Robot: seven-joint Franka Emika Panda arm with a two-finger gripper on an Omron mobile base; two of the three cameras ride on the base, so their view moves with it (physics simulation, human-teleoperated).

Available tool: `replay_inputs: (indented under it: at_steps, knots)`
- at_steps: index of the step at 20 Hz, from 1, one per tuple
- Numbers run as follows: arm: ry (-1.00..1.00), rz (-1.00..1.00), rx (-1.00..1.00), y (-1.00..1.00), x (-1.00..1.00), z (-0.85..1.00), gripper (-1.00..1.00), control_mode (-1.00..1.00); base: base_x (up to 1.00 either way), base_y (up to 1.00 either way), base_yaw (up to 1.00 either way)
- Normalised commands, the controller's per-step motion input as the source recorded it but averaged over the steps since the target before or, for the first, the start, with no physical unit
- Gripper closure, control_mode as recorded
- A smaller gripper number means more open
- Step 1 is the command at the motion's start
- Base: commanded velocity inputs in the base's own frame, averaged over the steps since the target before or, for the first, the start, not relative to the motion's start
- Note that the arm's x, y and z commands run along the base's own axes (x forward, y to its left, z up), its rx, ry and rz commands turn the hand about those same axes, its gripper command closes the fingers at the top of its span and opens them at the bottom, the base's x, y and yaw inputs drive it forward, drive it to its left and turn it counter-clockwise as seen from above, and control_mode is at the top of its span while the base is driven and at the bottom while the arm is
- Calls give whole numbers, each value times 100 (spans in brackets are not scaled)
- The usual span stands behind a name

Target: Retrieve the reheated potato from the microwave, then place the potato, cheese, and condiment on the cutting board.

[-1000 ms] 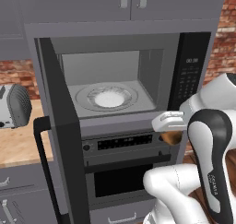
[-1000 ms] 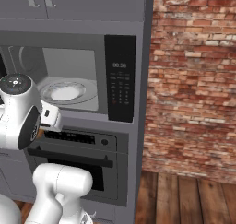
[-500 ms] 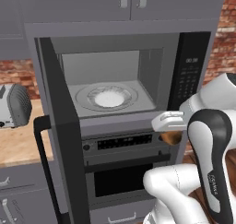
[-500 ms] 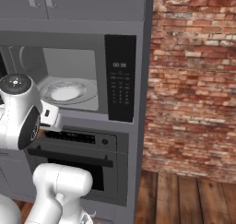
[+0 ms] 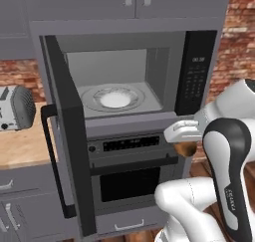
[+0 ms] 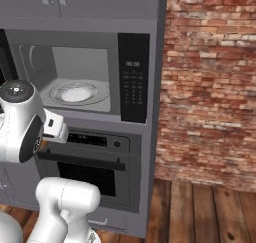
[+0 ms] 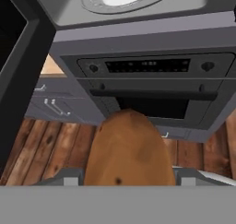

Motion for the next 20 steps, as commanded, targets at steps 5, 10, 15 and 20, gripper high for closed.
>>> replay_inputs:
  at_steps: [5, 10, 15, 20]
  knots:
    - [0, 0, 0, 0, 0, 0, 100, 100, -13, -31, 13]
    - [0, 0, 0, 0, 0, 0, 100, 100, -39, -36, 52]
    - [0, 0, 0, 0, 0, 0, 100, 100, -49, -36, 63]
    - [0, 0, 0, 0, 0, 0, 100, 100, -59, -39, 57]
